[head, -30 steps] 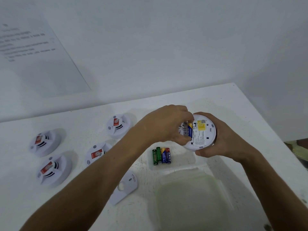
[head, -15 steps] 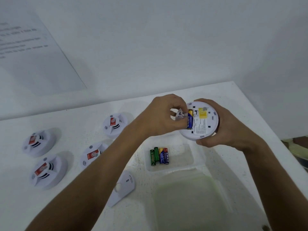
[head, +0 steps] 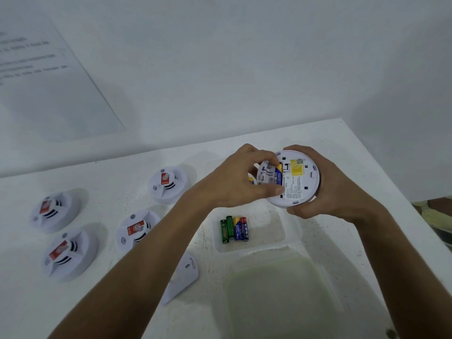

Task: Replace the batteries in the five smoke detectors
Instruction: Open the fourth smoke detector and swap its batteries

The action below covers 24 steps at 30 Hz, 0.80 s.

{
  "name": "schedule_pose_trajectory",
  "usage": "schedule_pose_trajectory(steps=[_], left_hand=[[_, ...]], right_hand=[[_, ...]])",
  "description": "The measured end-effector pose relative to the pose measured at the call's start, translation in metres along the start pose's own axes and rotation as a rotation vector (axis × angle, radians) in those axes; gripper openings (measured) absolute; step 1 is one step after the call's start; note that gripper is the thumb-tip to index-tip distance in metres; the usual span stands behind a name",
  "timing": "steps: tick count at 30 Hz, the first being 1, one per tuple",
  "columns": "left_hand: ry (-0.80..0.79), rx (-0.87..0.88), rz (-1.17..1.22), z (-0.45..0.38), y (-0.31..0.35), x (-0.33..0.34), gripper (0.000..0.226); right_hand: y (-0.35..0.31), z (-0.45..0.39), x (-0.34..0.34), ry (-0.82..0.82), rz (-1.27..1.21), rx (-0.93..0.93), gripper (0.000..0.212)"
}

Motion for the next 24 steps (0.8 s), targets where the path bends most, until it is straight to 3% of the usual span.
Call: schedule_pose_trajectory(steps=[10,17,22,24], left_hand=[[-0.027,-0.013,-0.040,-0.004,-0.009,0.004,0.045],[0.275,0.037,0.052,-0.014,0.003,0.000,0.021],[0.523,-0.203,0.207,-0.034,-0.034,-0.022,0.019],[0.463,-0.278,0.096,-0.042,-0.052,-0.018,0.021]], right_hand=[[0.011,-0.002,0.008,0.052,0.006,0.023,0.088],[0.015,-0.004,-0.002,0.093,-0.006,0.046,0.091],[0.024,0.006,-0.027,0.173,0.028,0.097,0.088],[0.030,0.014,-0.033,0.182,0.023,0.128,0.089]])
Point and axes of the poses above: each hand's wrist, its own z-axis away from the middle knuckle, its own x-axis out of the palm, y = z × x, the point moved 7 cm from there along -z, towards the middle knuckle, and after that the axes turned 12 degrees about y, right-handed, at the moved point
